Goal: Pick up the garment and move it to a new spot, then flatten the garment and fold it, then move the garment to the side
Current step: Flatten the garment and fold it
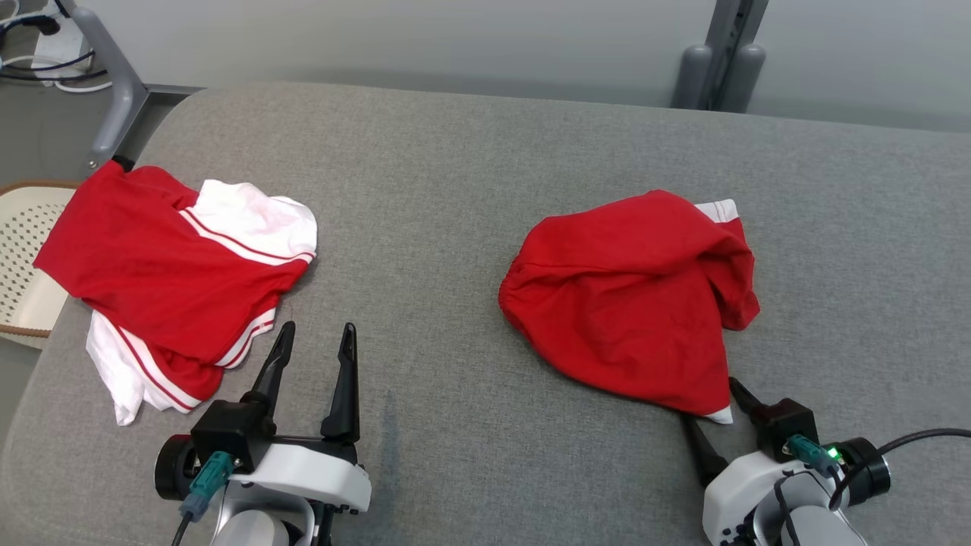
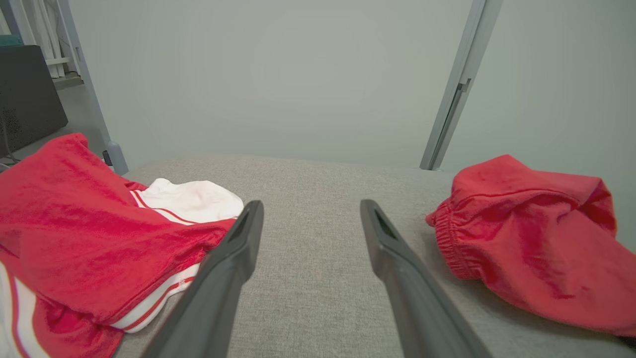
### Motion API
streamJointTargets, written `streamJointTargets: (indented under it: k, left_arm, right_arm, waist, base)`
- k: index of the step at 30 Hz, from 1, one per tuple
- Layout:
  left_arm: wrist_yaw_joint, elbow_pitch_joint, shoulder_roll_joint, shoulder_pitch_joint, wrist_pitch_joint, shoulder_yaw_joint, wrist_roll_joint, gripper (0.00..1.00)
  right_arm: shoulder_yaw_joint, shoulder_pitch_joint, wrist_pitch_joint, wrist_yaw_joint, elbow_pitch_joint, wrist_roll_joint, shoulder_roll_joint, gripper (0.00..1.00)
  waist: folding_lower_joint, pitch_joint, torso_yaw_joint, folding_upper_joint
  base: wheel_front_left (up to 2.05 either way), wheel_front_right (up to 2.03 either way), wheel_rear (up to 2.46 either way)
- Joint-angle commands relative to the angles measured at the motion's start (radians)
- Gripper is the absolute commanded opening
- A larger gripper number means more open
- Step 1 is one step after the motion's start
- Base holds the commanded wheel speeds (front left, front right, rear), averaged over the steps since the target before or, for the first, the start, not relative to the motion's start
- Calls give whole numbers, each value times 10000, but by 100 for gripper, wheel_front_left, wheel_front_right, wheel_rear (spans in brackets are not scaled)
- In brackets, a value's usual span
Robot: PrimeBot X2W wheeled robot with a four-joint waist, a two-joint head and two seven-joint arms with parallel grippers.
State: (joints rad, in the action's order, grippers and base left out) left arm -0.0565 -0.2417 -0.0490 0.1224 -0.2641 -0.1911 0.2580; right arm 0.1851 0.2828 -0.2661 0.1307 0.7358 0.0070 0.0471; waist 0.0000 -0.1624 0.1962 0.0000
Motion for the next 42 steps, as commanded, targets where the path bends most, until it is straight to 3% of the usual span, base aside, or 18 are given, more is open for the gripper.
streamJointTargets:
  k: [1, 2, 3, 4, 5, 17, 29, 33, 42]
  left_arm:
    - [-63, 44, -31, 156, -6, 5, 91, 100]
    - [-70, 51, -30, 160, -6, -2, 102, 100]
    - [-88, 64, -31, 169, -6, -1, 96, 100]
    - [-101, 75, -33, 176, -6, 5, 102, 100]
    - [-99, 85, -33, 181, -6, 8, 105, 100]
    - [-102, 69, -33, 204, -6, -29, 81, 100]
    - [-76, 5, -31, 210, -6, -131, 48, 100]
    - [-76, -11, -33, 241, -6, -196, 88, 100]
    - [-69, -33, -30, 341, -5, -436, 219, 100]
  right_arm:
    - [42, 89, 26, 1, 186, 66, 61, 100]
    - [82, 184, 28, 1, 171, 88, 54, 64]
    - [69, 283, 26, 1, 64, 90, 51, 44]
    - [62, 342, 25, 1, -59, 99, 63, 7]
    - [42, 393, 22, 1, -266, 109, 80, 0]
    - [-416, -13, 13, 1, -4217, 29, 93, 0]
    - [54, -388, 13, 1, -7787, 50, 63, 0]
    - [304, -335, 13, 1, -7362, 44, 62, 0]
    - [476, 1010, 251, 1, -3630, -263, 68, 0]
  waist:
    - [0, -134, 147, 0]
    - [0, -159, 175, 0]
    - [0, -178, 192, 0]
    - [0, -194, 203, 0]
    - [0, -205, 205, 0]
    - [0, -131, -271, 0]
    - [0, 24, -510, 0]
    - [0, 44, -423, 0]
    - [0, -25, -6, 0]
  base:
    - [0, 0, 0]
    - [0, 0, 0]
    - [0, 0, 0]
    - [0, 0, 0]
    - [0, 0, 0]
    - [0, 0, 0]
    - [0, 0, 0]
    - [0, 0, 0]
    - [0, 0, 0]
